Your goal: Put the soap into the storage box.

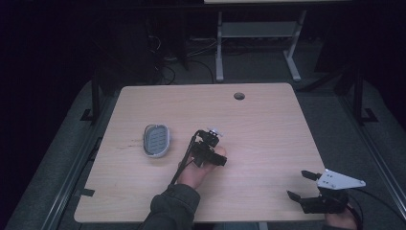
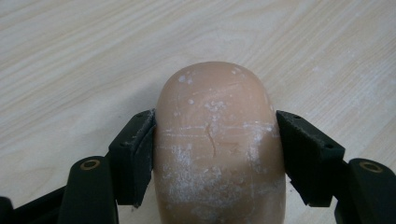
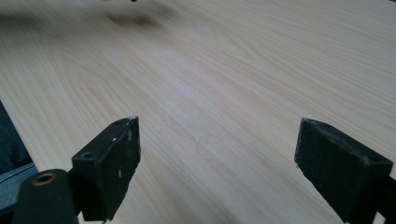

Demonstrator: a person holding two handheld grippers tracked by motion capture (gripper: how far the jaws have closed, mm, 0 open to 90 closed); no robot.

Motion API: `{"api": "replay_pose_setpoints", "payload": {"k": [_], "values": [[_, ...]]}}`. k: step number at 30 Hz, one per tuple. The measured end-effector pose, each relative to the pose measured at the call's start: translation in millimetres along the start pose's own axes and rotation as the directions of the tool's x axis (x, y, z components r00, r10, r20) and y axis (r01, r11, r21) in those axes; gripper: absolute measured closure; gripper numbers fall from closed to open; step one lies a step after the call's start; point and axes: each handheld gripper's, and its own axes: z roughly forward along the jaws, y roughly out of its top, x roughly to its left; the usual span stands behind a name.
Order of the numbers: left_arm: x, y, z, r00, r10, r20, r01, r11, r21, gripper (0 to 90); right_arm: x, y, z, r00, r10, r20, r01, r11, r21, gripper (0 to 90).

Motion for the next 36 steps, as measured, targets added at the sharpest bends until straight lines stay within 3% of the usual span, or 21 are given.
{"api": "replay_pose_setpoints", "payload": {"k": [15, 34, 36], "values": [[27.2, -2.1, -23.9, 0.9945, -0.083, 0.064, 0.086, 0.9955, -0.039, 32.2, 0.1, 0.1, 0.3, 1.0, -0.002, 0.005, 0.002, 1.0, 0.002, 13.8], [56.1, -5.9, -45.2, 0.9757, -0.174, 0.134, 0.185, 0.9798, -0.076, 32.3, 0.4, -0.1, 0.3, 1.0, 0.003, 0.008, -0.003, 1.0, 0.005, 13.8], [58.8, -6.4, -47.4, 0.9718, -0.19, 0.139, 0.203, 0.9753, -0.086, 32.3, 0.4, -0.1, 0.3, 1.0, 0.003, 0.008, -0.003, 1.0, 0.005, 13.8]]}}
